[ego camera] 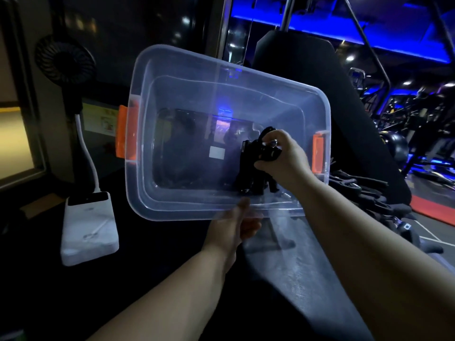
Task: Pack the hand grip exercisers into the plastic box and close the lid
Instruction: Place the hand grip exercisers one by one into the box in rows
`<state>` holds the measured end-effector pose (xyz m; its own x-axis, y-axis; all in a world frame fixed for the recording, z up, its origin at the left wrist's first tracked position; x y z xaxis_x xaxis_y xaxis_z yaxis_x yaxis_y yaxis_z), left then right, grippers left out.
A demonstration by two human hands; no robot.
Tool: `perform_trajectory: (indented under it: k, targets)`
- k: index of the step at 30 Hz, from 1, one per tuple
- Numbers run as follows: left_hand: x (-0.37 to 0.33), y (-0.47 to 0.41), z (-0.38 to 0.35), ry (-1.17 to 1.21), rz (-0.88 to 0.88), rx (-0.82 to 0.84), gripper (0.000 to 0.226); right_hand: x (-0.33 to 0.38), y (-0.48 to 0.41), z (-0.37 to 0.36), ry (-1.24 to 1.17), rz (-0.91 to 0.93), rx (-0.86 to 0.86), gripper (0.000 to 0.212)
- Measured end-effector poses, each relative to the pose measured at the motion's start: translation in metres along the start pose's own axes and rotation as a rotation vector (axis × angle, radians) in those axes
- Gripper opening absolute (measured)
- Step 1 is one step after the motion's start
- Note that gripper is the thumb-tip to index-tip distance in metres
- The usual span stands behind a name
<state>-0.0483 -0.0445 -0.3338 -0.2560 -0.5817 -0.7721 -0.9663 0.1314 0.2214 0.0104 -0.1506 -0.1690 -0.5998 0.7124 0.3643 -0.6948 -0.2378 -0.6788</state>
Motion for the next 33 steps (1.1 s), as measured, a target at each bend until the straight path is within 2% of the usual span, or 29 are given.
perform_trajectory:
  k: [2, 5, 10, 20, 25, 29, 33]
  targets:
    - [-0.001, 0.001, 0.000, 0.017, -0.016, -0.009, 0.024, -0.008, -0.006, -0.018, 0.011, -0.024, 0.032, 0.049]
    - [-0.001, 0.001, 0.002, -0.022, -0.023, -0.025, 0.032, -0.017, -0.015, -0.038, 0.009, -0.054, 0.067, 0.049]
    - [-0.004, 0.001, 0.001, -0.040, -0.031, -0.015, 0.024, -0.024, -0.026, -0.063, 0.017, -0.049, 0.131, 0.046]
    - [-0.004, 0.001, 0.000, -0.053, -0.054, -0.008, 0.029, -0.032, -0.041, -0.081, 0.338, -0.062, 0.309, 0.044]
    - [-0.004, 0.002, -0.001, -0.050, -0.073, 0.017, 0.026, -0.023, -0.043, -0.078, 0.531, -0.024, 0.311, 0.039]
    - [-0.005, 0.001, 0.000, -0.058, -0.086, 0.015, 0.029, -0.022, -0.044, -0.080, 0.540, -0.015, 0.308, 0.035]
    - [-0.005, 0.000, 0.000, -0.052, -0.088, 0.011, 0.022, -0.021, -0.043, -0.082, 0.544, 0.007, 0.293, 0.036]
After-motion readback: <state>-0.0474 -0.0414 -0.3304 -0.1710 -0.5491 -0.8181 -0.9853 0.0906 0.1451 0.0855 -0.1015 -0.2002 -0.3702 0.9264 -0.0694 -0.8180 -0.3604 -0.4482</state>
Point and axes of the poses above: each hand's wrist, its own y-axis away from the middle knuckle, its own z-axis out of the back of the hand, x = y × z, the point moved 8 cm from there along -y, towards the middle knuckle, and after that the axes turned 13 degrees about z, right-handed, at the moved point
